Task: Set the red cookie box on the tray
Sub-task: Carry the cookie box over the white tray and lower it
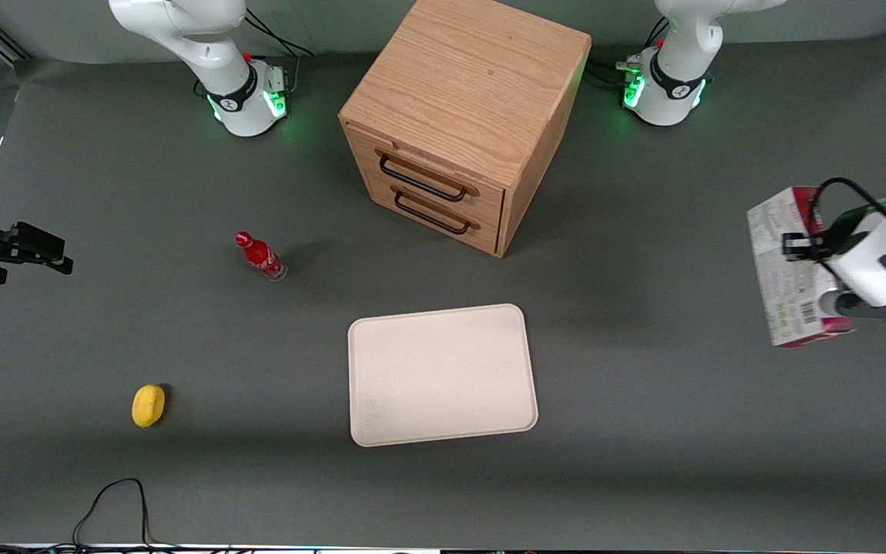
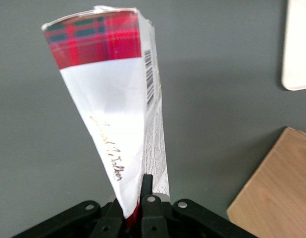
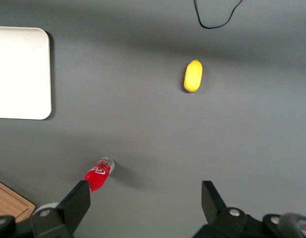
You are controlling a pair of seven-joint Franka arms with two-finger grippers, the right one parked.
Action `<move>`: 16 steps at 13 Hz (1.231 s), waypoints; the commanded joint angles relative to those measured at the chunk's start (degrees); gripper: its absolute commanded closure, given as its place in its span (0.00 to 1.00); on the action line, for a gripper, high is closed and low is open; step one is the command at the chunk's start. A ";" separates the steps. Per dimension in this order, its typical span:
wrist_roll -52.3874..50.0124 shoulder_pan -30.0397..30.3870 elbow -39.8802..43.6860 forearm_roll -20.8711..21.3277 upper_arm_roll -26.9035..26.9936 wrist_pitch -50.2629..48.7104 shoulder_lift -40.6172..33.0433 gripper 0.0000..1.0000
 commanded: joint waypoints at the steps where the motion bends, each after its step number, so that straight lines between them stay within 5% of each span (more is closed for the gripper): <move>1: -10.58 -5.13 6.86 -0.85 -4.04 3.53 7.37 1.00; 6: -25.89 -20.16 20.14 -0.06 -3.88 17.32 24.77 1.00; 11: -30.91 -24.74 19.63 0.12 -3.27 31.84 34.88 1.00; 16: -30.75 -25.80 19.54 0.29 -1.51 32.04 39.65 1.00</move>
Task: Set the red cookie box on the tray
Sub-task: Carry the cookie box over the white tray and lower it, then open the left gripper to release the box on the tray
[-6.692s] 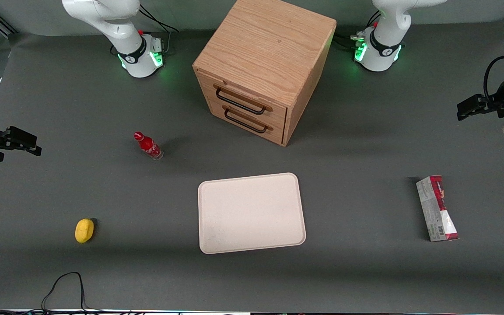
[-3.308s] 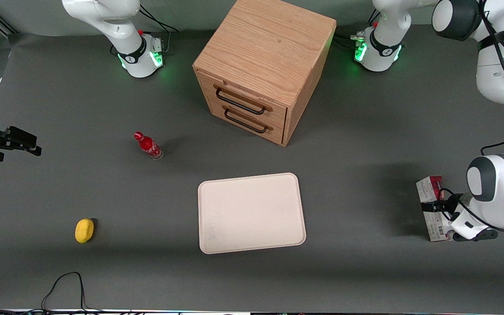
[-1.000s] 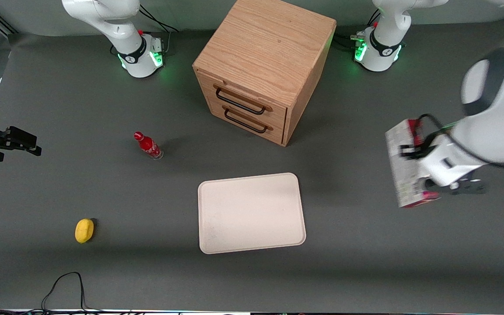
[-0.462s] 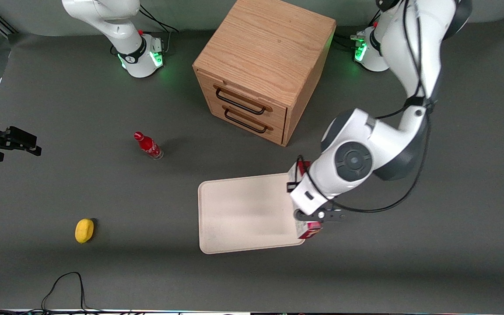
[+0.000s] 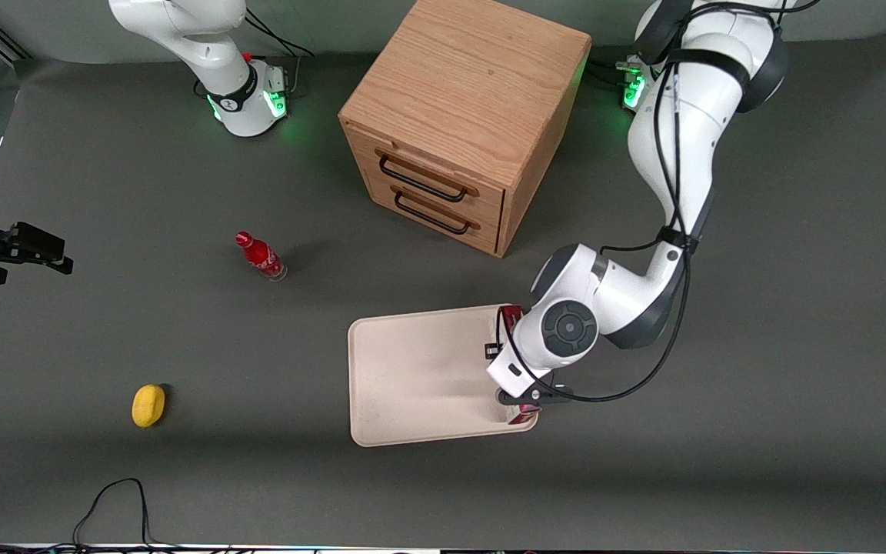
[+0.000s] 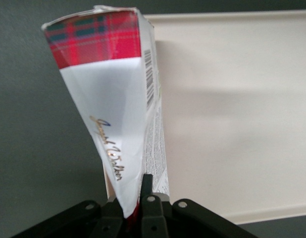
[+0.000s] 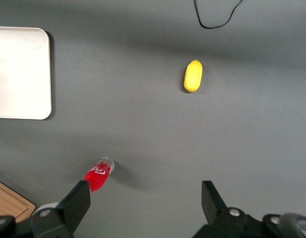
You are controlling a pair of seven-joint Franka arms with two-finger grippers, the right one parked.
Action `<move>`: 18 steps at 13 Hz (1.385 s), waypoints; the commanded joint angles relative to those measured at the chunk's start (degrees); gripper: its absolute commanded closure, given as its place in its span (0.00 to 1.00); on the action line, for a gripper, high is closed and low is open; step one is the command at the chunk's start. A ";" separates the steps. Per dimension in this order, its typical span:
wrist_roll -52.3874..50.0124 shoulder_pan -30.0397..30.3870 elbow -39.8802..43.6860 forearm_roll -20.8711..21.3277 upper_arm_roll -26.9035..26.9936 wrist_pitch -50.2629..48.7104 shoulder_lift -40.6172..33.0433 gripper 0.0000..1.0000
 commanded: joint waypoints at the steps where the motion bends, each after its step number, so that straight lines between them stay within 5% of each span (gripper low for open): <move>1: -1.61 -1.20 2.76 0.75 1.03 -1.54 1.24 1.00; 5: -1.70 -1.11 2.50 0.75 1.12 -1.19 1.41 1.00; 6: -1.70 -1.11 2.24 0.75 1.03 -1.01 1.41 0.56; 7: -1.52 -0.94 1.97 0.84 1.12 -1.27 1.33 0.02; 11: -0.56 0.37 1.62 2.94 1.12 -6.18 -2.09 0.00; 18: 9.89 15.04 -24.80 0.32 0.59 -9.71 -34.76 0.00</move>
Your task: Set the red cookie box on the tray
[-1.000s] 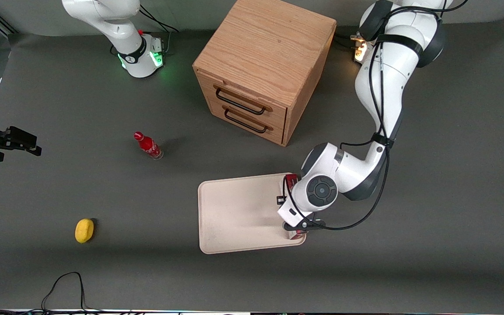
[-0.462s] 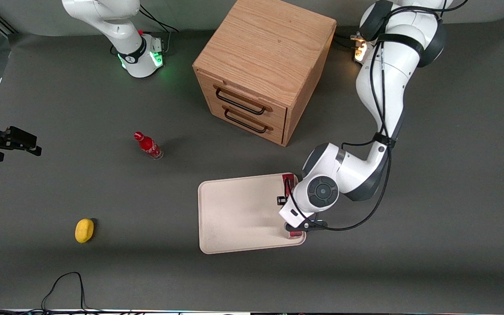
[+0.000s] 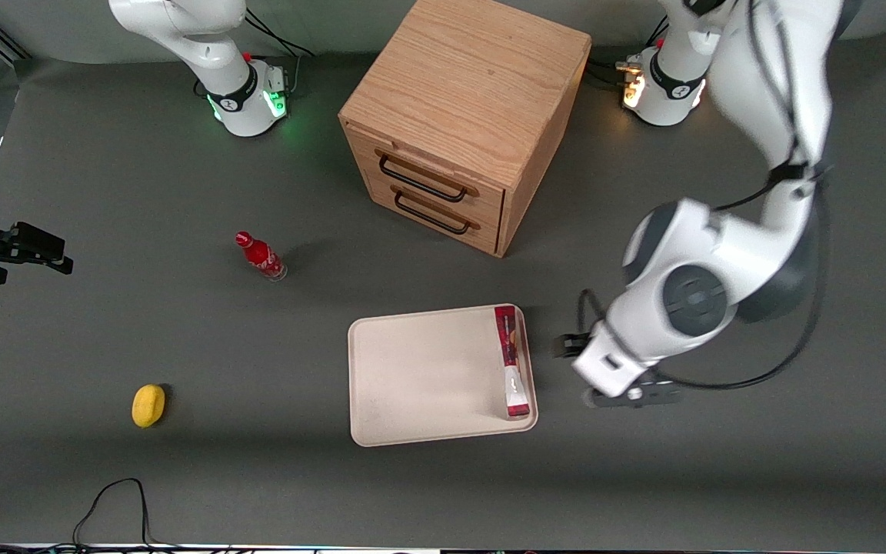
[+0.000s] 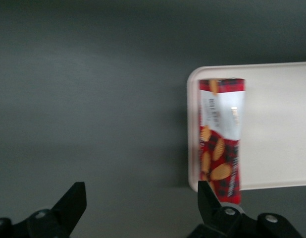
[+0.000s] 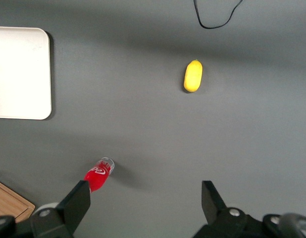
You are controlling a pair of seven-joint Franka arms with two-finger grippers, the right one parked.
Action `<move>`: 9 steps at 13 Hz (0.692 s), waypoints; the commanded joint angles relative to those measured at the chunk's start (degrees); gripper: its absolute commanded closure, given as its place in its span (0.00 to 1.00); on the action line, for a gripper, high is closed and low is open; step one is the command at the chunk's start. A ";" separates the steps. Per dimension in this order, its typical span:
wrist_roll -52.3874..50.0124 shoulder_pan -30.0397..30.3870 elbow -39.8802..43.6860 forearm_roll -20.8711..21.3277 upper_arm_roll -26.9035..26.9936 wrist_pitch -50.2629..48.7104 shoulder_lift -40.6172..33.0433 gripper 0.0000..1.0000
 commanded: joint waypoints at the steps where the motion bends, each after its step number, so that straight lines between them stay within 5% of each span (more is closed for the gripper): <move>1: 5.72 5.43 -18.18 -1.52 0.10 1.11 -16.12 0.00; 5: 18.90 12.73 -33.57 -1.52 1.15 1.20 -31.60 0.00; 6: 21.98 12.13 -35.51 -1.52 4.90 0.67 -34.42 0.00; 9: 23.68 8.54 -31.59 0.14 11.33 -5.72 -34.36 0.00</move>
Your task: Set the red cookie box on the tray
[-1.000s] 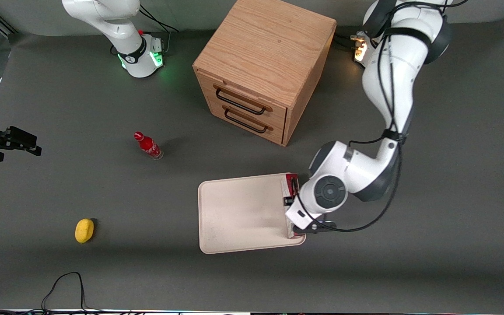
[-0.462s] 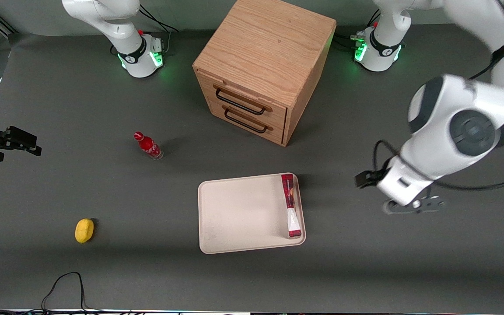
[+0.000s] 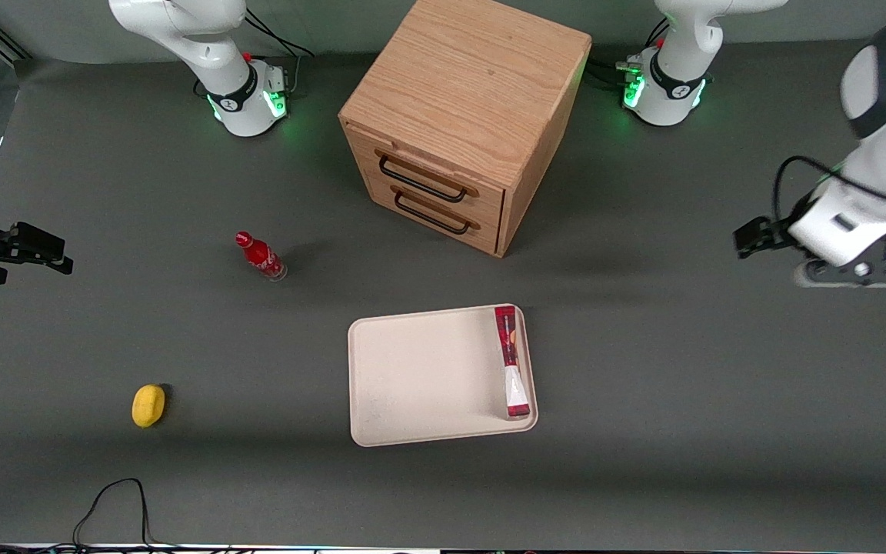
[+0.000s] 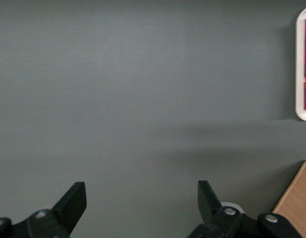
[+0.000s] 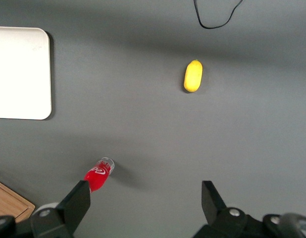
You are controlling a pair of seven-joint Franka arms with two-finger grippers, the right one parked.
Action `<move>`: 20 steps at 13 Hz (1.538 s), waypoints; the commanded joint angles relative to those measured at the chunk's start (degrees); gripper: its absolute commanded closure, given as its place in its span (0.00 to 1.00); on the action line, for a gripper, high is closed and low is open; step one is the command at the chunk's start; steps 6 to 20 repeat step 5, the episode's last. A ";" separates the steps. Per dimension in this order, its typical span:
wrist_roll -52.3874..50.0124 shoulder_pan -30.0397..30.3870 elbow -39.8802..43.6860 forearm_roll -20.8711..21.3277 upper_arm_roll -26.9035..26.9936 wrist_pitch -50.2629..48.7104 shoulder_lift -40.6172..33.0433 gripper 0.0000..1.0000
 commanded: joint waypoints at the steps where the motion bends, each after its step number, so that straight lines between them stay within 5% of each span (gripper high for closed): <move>1: 0.94 -5.96 0.66 2.21 6.80 -3.69 -1.27 0.00; 5: -0.55 -7.12 6.11 1.96 8.51 -8.17 0.84 0.00; 20: -0.55 -7.12 6.11 1.96 8.51 -8.17 0.84 0.00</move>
